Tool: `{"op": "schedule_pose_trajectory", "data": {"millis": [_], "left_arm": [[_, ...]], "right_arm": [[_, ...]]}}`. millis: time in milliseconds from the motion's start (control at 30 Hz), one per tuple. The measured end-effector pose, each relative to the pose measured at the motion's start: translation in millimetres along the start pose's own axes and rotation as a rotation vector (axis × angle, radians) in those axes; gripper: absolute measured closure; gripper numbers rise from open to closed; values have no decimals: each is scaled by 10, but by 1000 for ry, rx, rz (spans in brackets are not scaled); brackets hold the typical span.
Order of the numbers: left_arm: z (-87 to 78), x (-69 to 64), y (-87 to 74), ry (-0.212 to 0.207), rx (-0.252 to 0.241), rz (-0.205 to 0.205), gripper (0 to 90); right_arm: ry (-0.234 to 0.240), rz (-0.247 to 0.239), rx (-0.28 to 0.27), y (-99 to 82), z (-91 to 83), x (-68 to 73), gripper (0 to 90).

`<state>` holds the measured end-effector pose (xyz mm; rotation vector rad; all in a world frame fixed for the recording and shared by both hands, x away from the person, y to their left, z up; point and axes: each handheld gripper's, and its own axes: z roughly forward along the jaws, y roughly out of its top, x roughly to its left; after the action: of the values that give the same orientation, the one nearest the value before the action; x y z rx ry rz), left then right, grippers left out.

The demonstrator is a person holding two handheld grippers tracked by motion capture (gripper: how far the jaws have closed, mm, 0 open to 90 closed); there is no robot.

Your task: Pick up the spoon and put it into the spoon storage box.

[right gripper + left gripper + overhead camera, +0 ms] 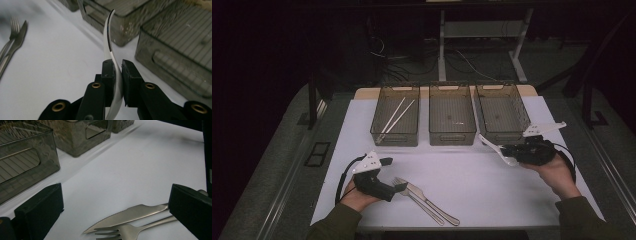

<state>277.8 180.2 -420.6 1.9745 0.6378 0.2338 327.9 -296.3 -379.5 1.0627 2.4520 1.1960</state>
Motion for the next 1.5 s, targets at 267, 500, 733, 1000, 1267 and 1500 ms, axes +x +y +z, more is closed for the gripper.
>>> {"op": "schedule_pose_trajectory", "data": {"millis": [267, 500, 733, 1000, 1267, 1500], "left_arm": [[-7, 3, -2, -9, -8, -4, 0], [-11, 9, 0, -12, -10, -5, 0], [-8, 5, 2, -15, -12, -3, 0], [-8, 1, 8, -21, -14, -2, 0], [1, -13, 13, -27, -19, -6, 0], [4, -14, 15, -33, -15, -1, 0]], "right_arm": [[13, -28, -29, 326, 149, 65, 806], [10, -47, -15, 607, 365, 83, 806], [-3, -49, 1, 889, 592, 56, 806], [-17, -23, 12, 1141, 823, -45, 805], [-33, 12, 55, 1277, 1111, -82, 805], [-48, 4, 130, 1281, 1395, -78, 804]]}}
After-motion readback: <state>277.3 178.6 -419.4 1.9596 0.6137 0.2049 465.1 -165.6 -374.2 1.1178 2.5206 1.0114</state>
